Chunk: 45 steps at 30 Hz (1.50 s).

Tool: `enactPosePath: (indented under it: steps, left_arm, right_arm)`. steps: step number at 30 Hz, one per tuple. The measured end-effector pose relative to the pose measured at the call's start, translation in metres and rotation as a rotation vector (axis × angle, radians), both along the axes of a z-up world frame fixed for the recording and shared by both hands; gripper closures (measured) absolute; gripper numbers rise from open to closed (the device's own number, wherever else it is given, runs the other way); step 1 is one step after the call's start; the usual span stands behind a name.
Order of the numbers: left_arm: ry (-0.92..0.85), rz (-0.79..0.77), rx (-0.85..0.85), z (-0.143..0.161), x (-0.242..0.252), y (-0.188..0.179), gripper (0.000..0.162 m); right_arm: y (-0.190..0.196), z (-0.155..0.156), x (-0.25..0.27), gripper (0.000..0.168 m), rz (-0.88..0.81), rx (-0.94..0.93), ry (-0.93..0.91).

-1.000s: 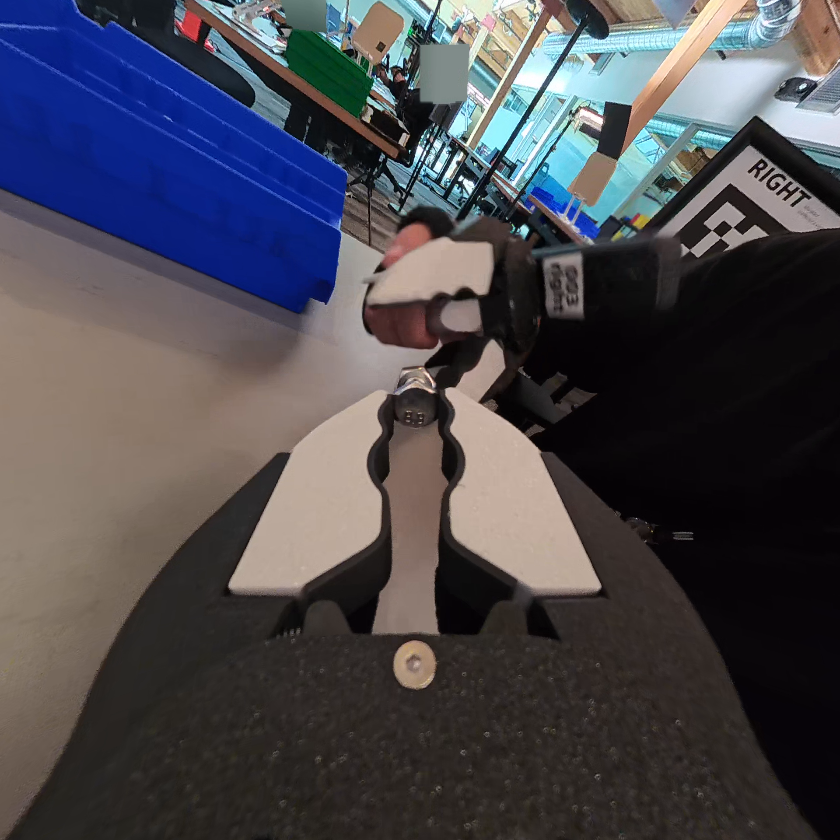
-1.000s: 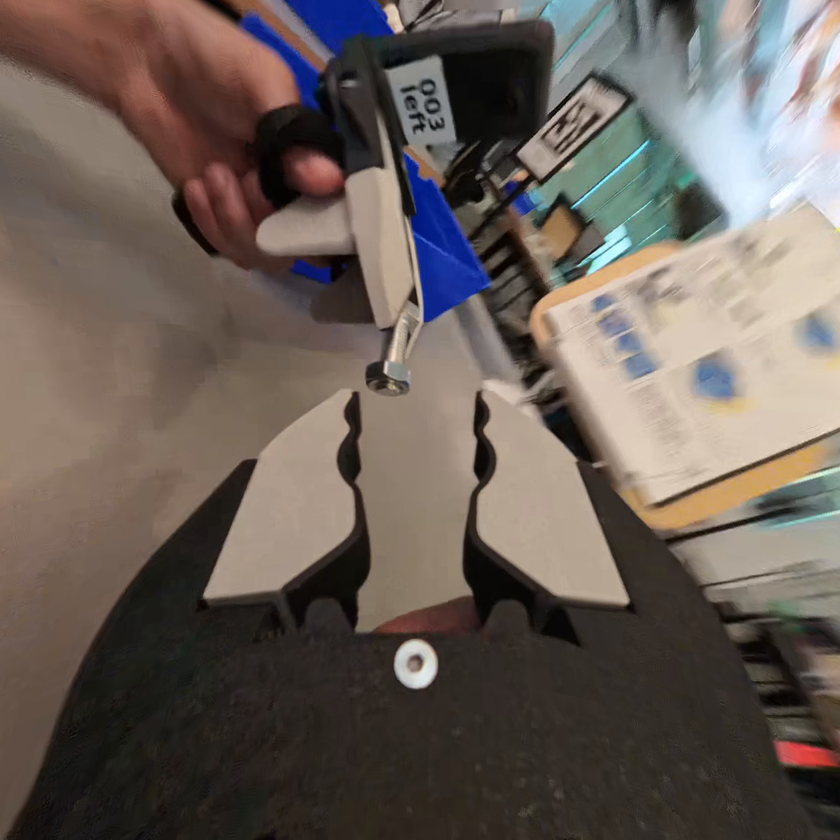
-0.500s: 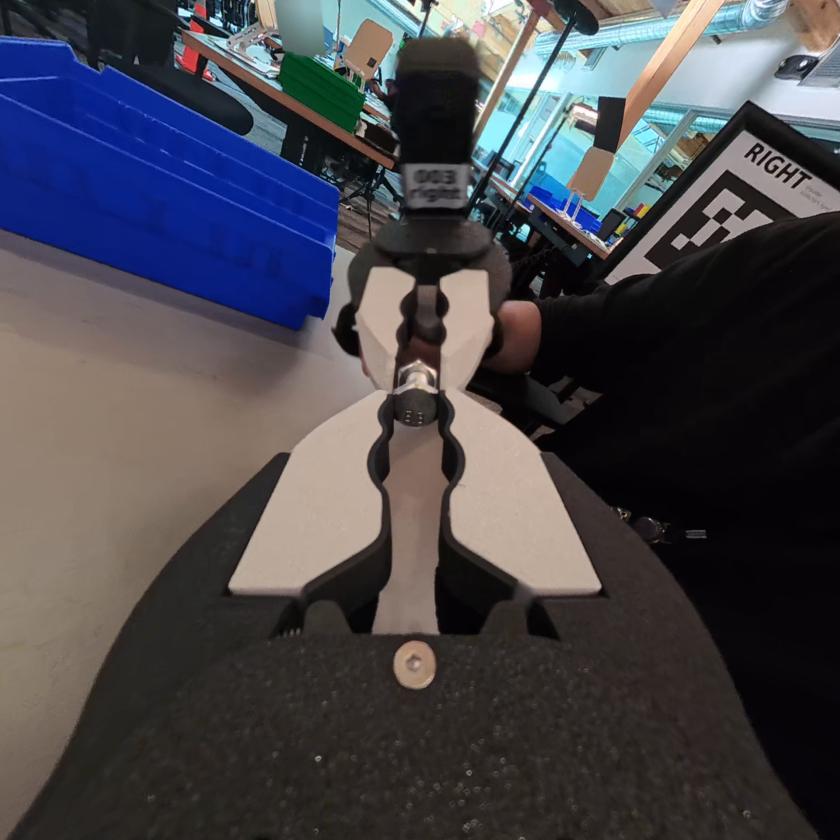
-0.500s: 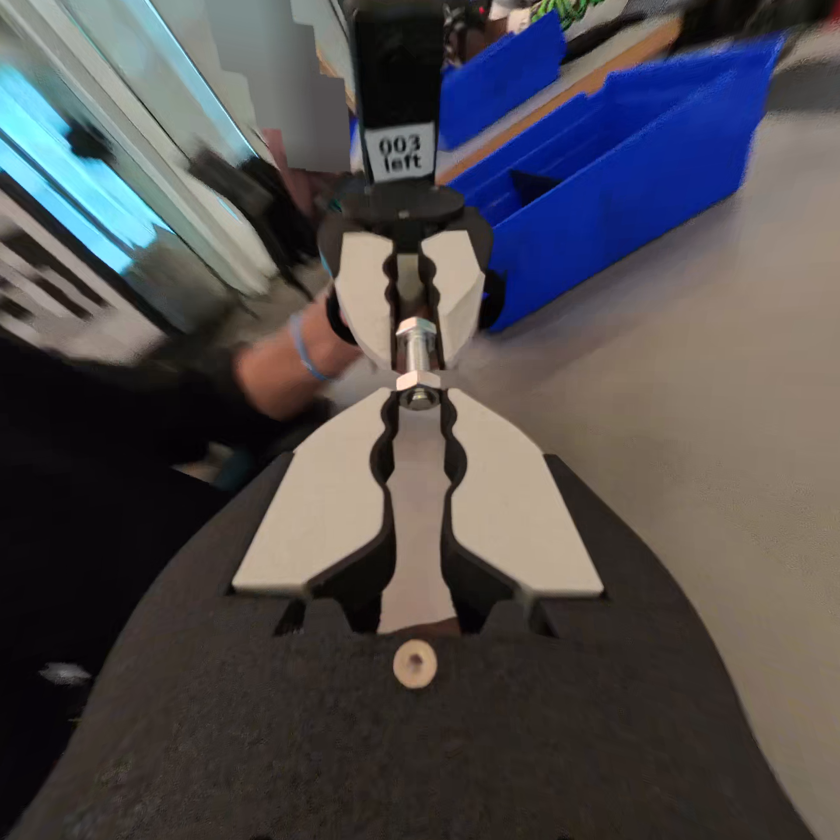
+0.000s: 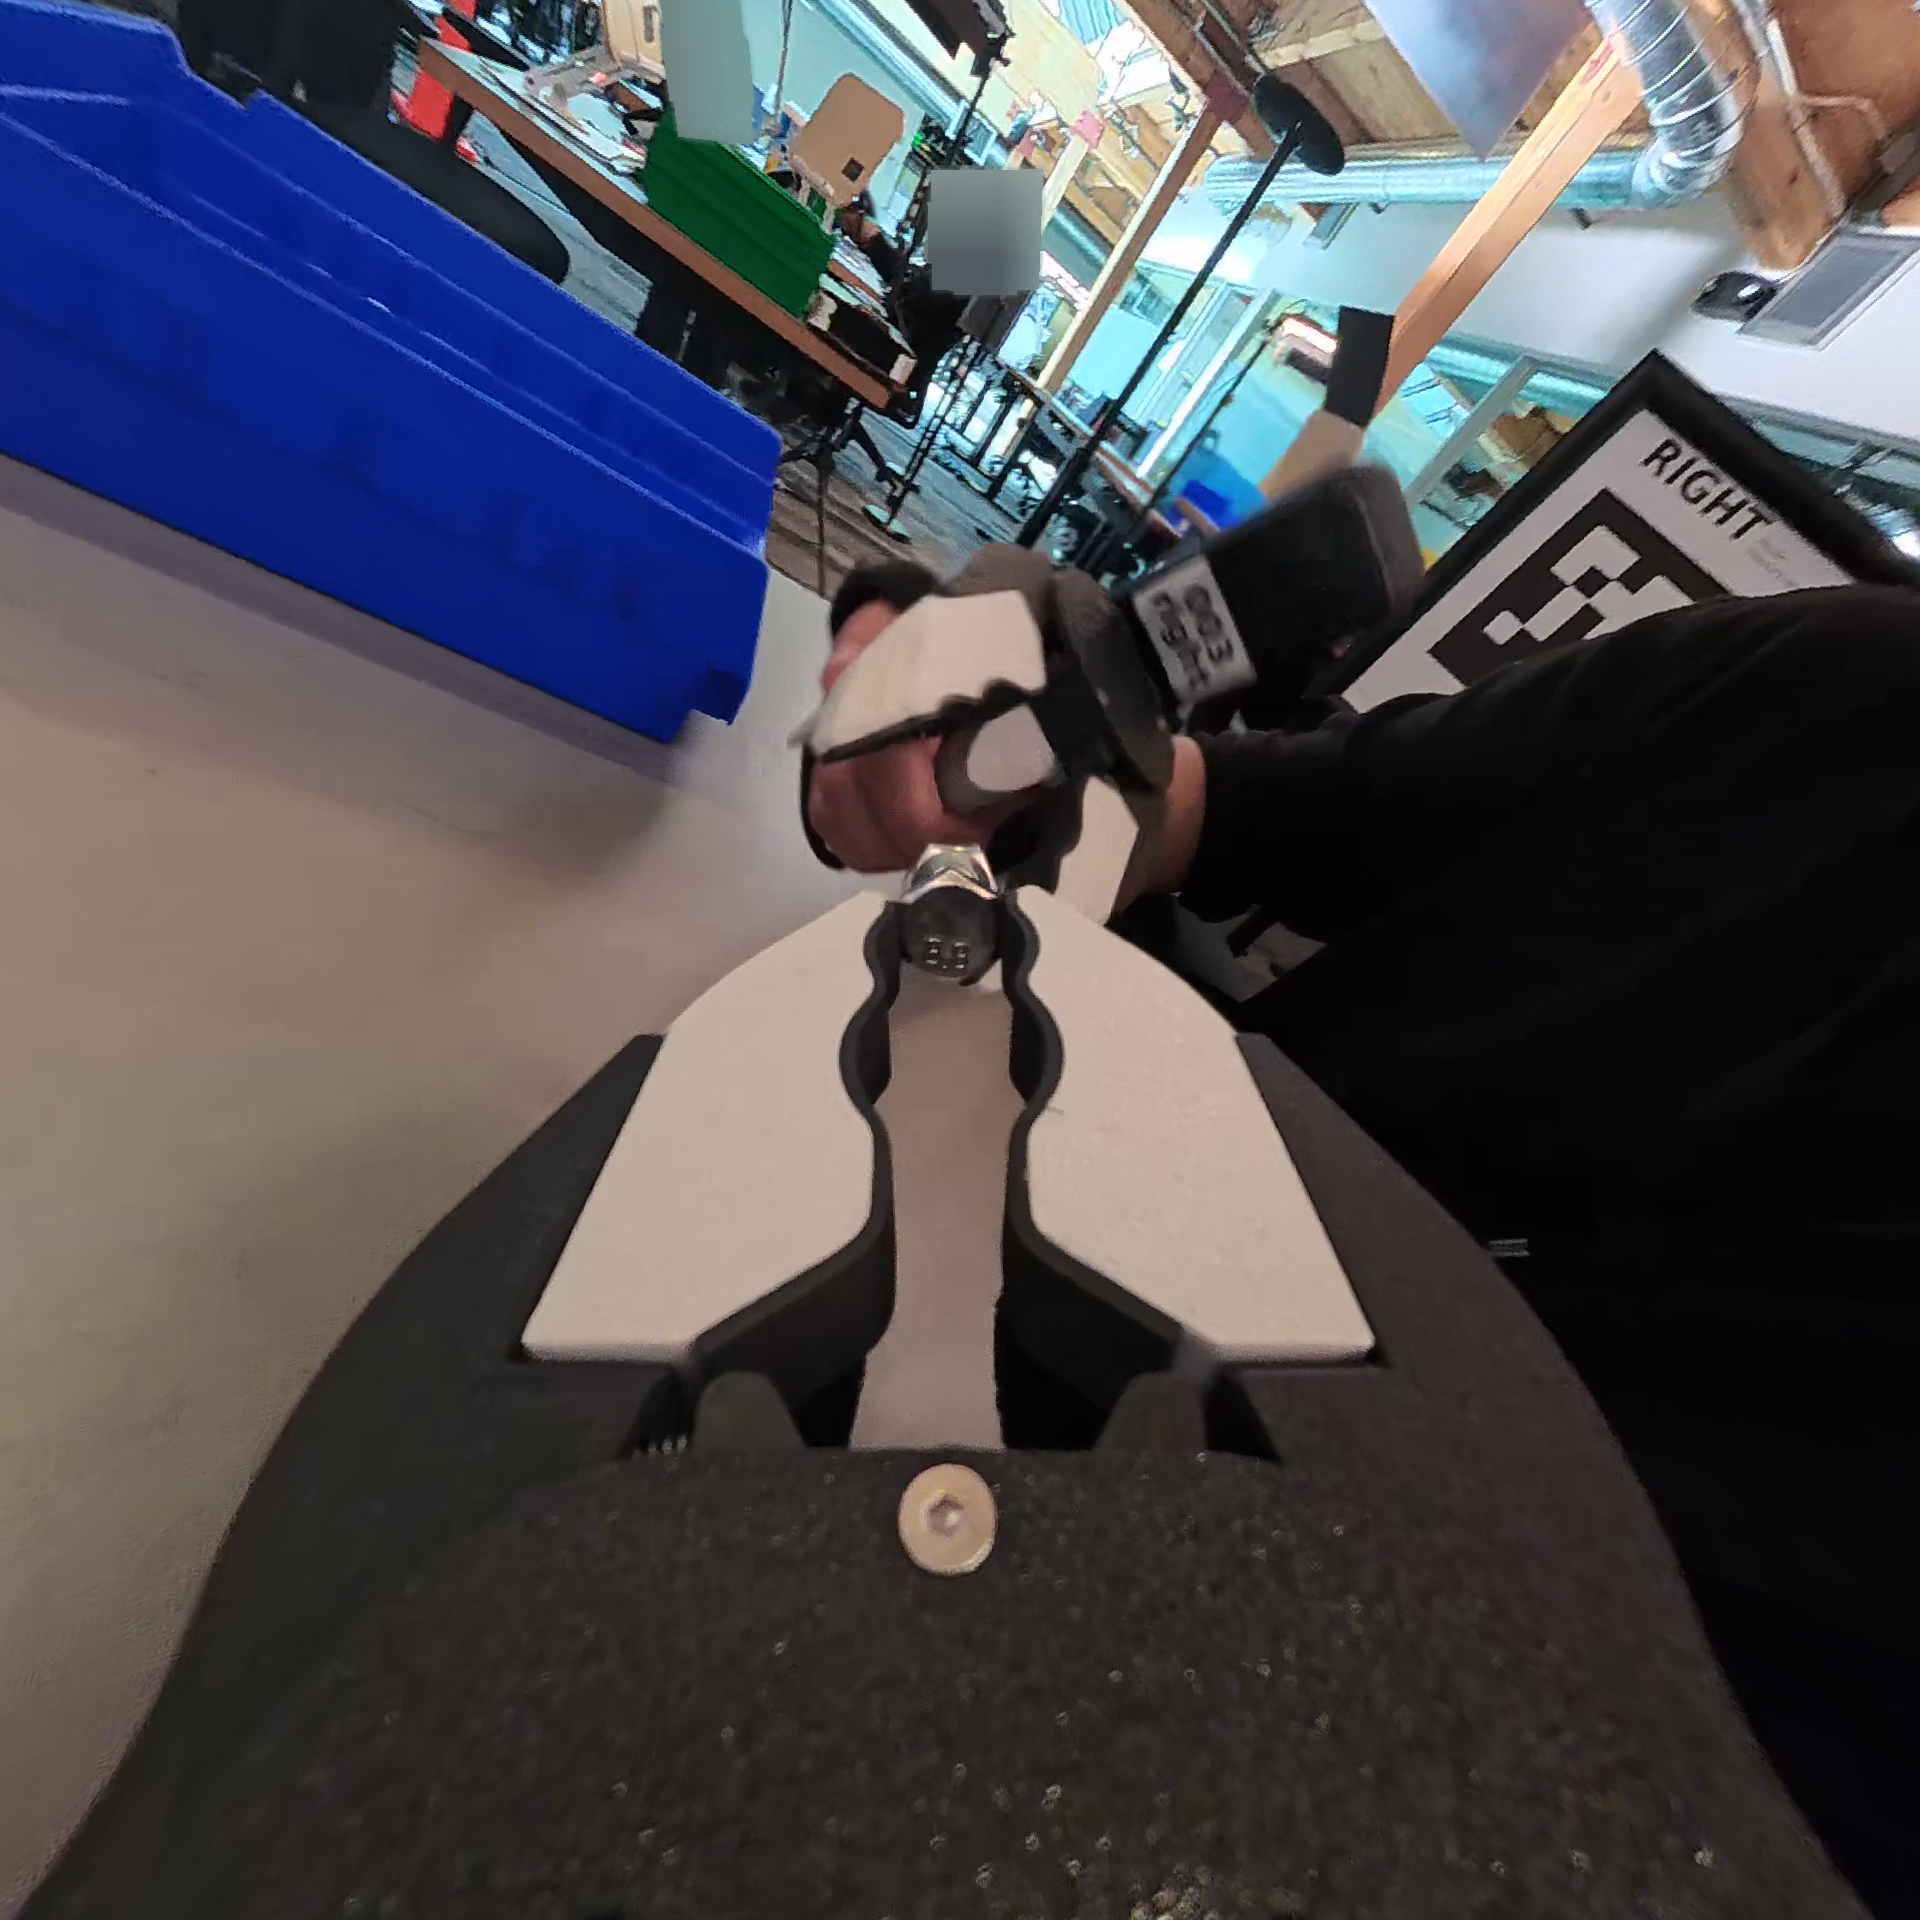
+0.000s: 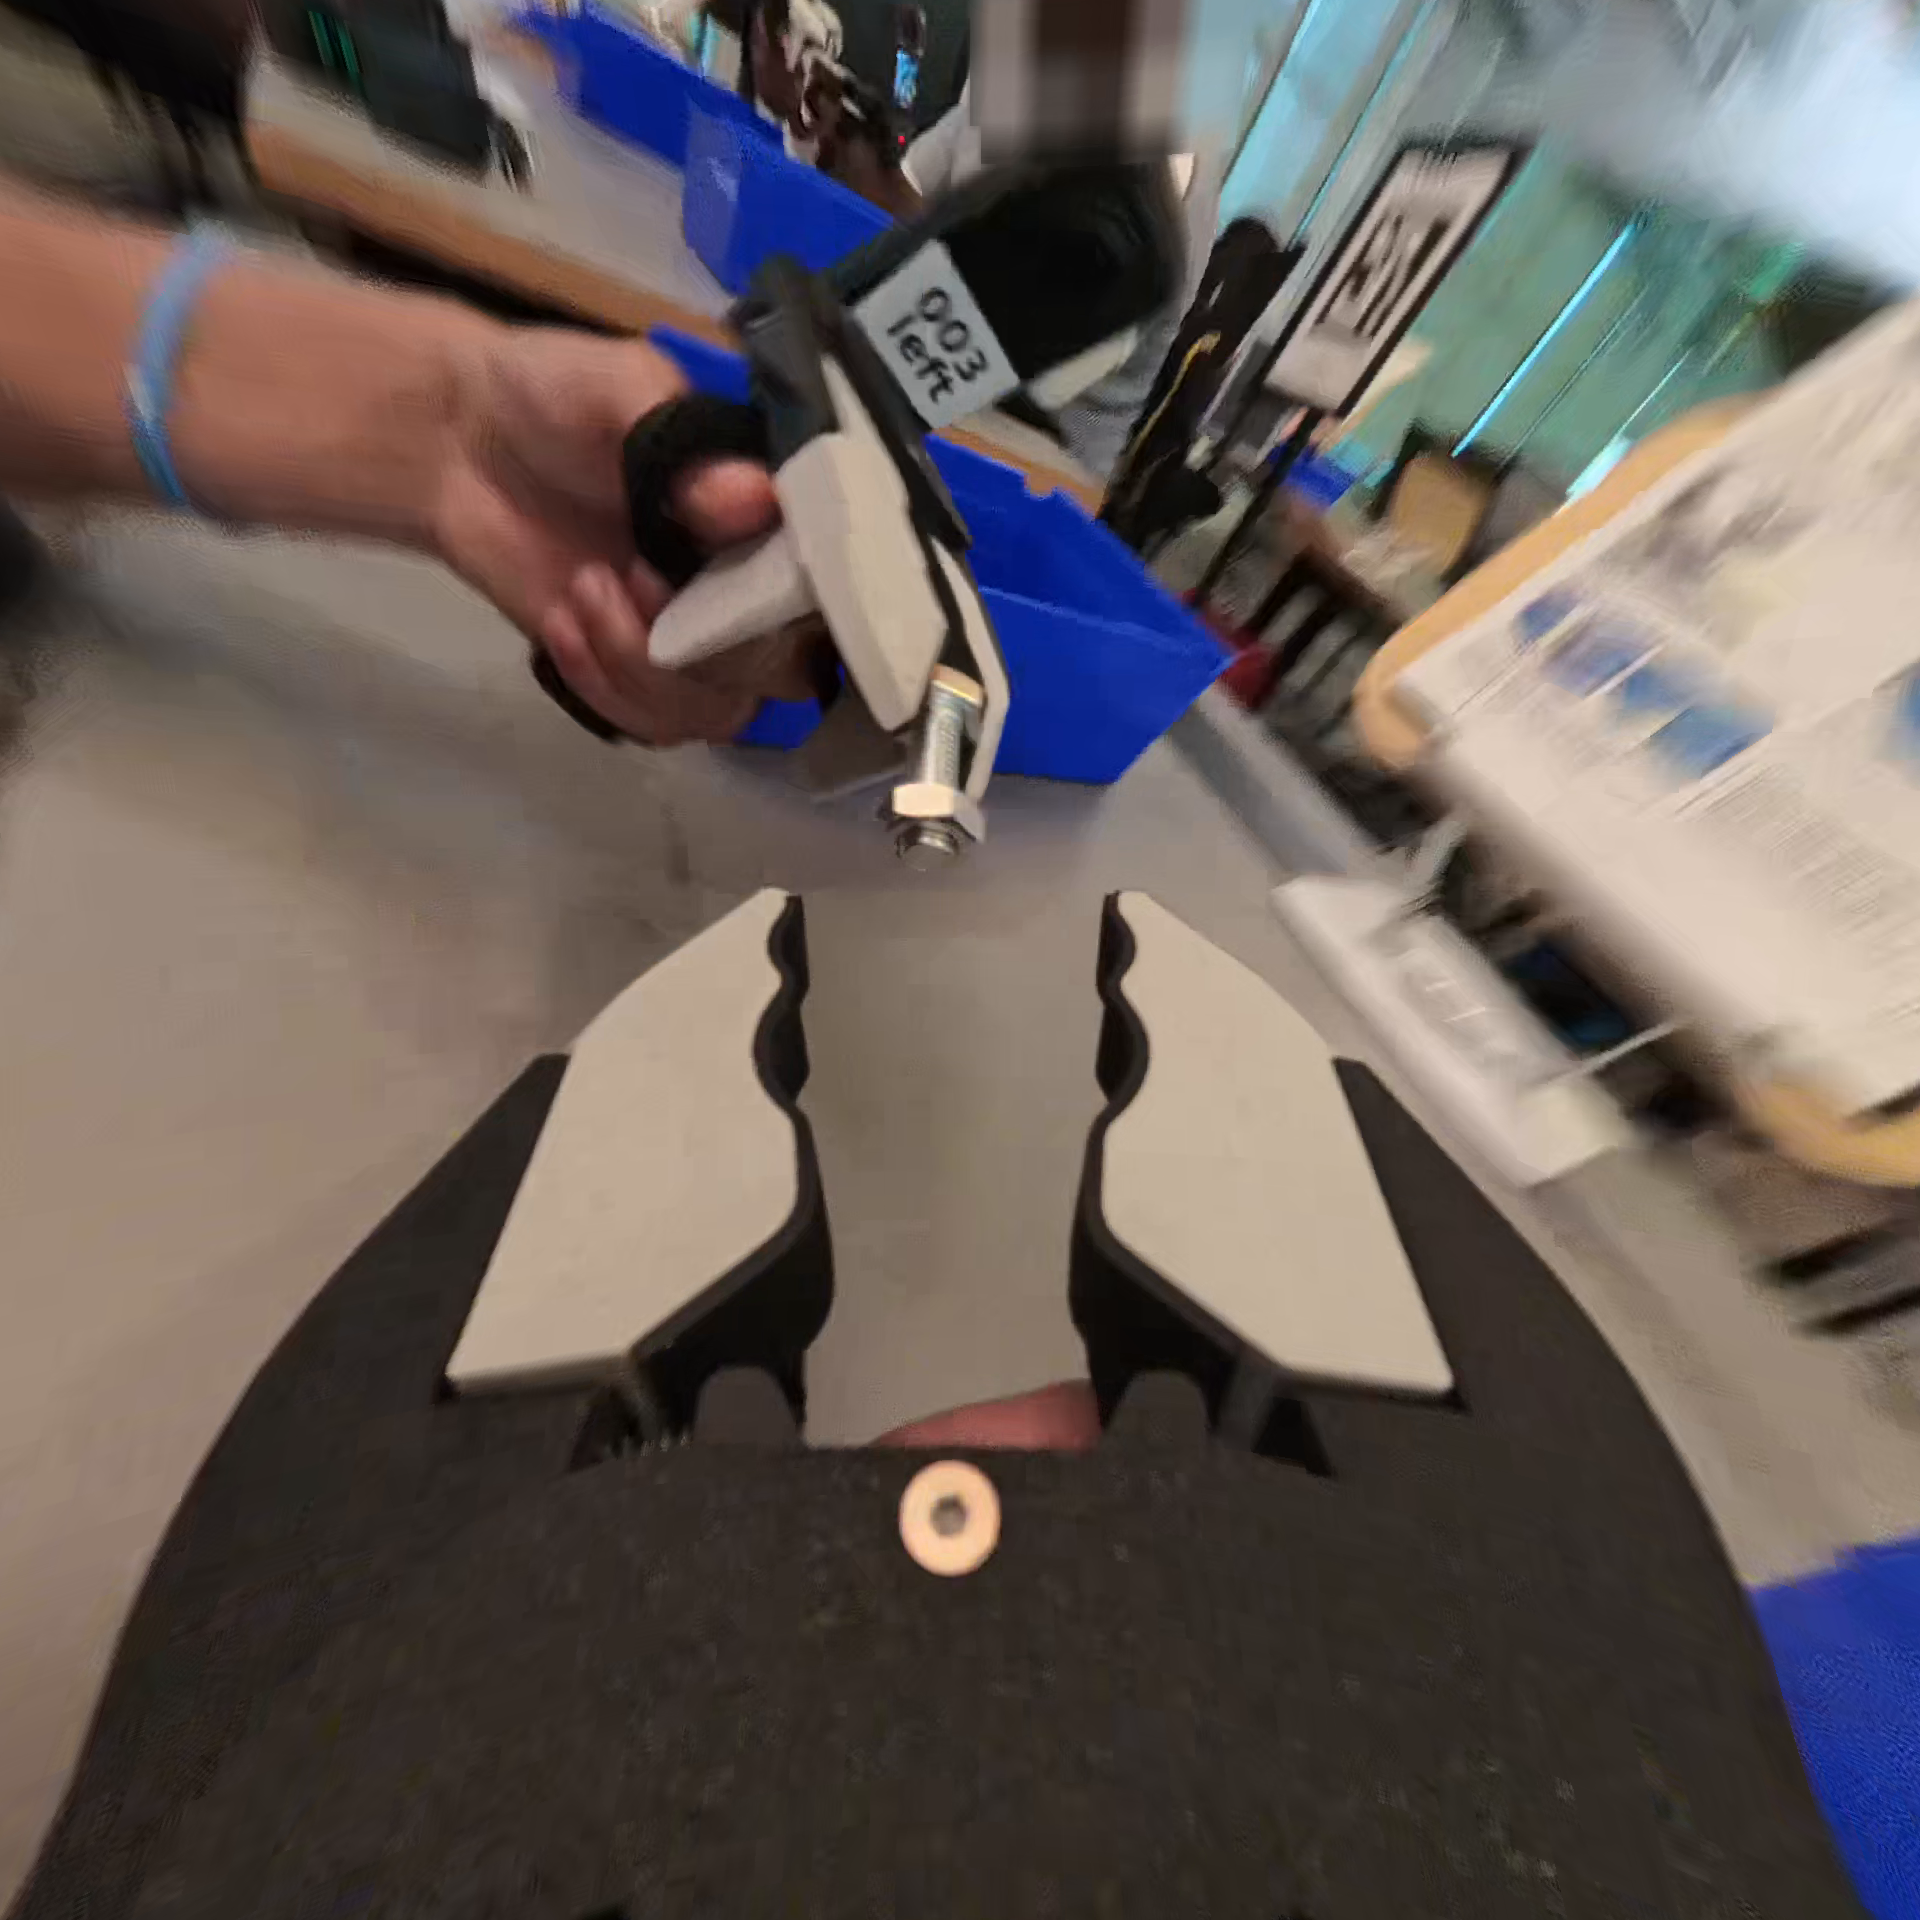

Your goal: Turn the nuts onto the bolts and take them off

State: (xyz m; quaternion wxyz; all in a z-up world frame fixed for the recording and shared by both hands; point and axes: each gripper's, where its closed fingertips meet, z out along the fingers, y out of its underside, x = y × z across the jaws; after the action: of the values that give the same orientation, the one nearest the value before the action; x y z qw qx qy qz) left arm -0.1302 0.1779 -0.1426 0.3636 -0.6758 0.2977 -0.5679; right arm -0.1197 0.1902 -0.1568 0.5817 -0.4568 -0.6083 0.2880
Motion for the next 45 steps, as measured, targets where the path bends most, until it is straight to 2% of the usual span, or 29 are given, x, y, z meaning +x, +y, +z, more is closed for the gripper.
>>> enactPosePath:
  steps: [2,4,5,10,13,14,16,18,20,23,24,25,26,28,30,33,36,38,40,43,45]
  left_arm:
    - [-0.026,-0.031,-0.025,0.000,0.002,-0.003,0.145]
    - [-0.035,-0.048,-0.031,-0.001,0.005,-0.005,0.145]
    - [-0.032,-0.049,-0.031,-0.002,0.007,-0.005,0.145]
    - [-0.089,-0.076,-0.050,0.005,0.012,-0.008,0.145]
    - [-0.073,-0.085,-0.046,0.002,0.014,-0.010,0.145]
    - [-0.079,-0.075,-0.043,0.003,0.014,-0.009,0.145]
    - [-0.065,-0.068,-0.030,0.003,0.013,-0.008,0.145]
    - [-0.055,-0.056,0.004,0.005,0.013,-0.008,0.145]
    - [-0.032,-0.045,0.038,0.006,0.012,-0.008,0.145]
    - [-0.008,-0.010,0.095,0.008,0.012,-0.007,0.145]
    - [0.019,0.020,0.114,0.007,0.011,-0.003,0.145]
    - [0.048,0.038,0.128,0.005,0.010,-0.001,0.145]
    - [0.060,0.034,0.129,0.003,0.010,-0.001,0.145]
    - [0.044,0.040,0.116,0.005,0.009,-0.001,0.145]
    - [0.017,0.039,0.097,0.008,0.008,0.000,0.145]
    - [-0.021,0.050,0.067,0.011,0.003,0.003,0.145]
    - [-0.054,0.034,0.004,0.009,0.002,0.004,0.145]
    - [-0.074,0.006,-0.039,0.006,0.005,0.002,0.145]
    - [-0.095,-0.010,-0.095,0.002,0.008,0.002,0.145]
    - [-0.087,-0.035,-0.118,-0.005,0.013,0.000,0.145]
    - [-0.081,-0.054,-0.119,-0.007,0.017,-0.003,0.145]
  right_arm:
    - [-0.002,0.010,0.004,0.115,-0.074,0.339,0.022]
    - [-0.013,0.016,0.005,0.132,-0.070,0.564,0.037]
    - [-0.016,0.013,0.004,0.136,-0.060,0.596,0.013]
    - [-0.014,0.003,-0.003,0.129,-0.072,0.597,-0.045]
    - [-0.015,0.009,-0.004,0.150,-0.079,0.534,-0.005]
    - [-0.013,0.010,-0.005,0.150,-0.082,0.481,0.003]
    - [-0.013,0.010,-0.005,0.150,-0.047,0.275,0.014]
    - [-0.015,0.010,-0.006,0.150,0.032,-0.053,0.050]
    - [-0.019,0.011,-0.007,0.150,0.152,-0.473,0.095]
    - [-0.019,0.024,-0.006,0.151,0.393,-1.319,0.232]
    - [-0.015,0.024,-0.007,0.150,0.443,-1.528,0.268]
    - [-0.014,0.022,-0.008,0.150,0.476,-1.624,0.292]
    - [-0.015,0.020,-0.008,0.150,0.491,-1.610,0.304]
    - [-0.018,0.016,-0.009,0.148,0.438,-1.417,0.300]
    - [-0.020,0.007,-0.012,0.124,0.320,-1.119,0.239]
    - [-0.007,-0.015,-0.011,0.110,0.061,-0.526,0.076]
    - [0.005,-0.005,-0.002,0.114,-0.150,0.074,0.033]
    - [0.002,0.004,0.000,0.128,-0.208,0.359,0.028]
    - [-0.003,0.006,-0.001,0.126,-0.224,0.491,0.011]
    - [-0.005,0.004,-0.002,0.126,-0.224,0.487,-0.011]
    - [-0.002,0.002,-0.001,0.146,-0.217,0.478,-0.027]
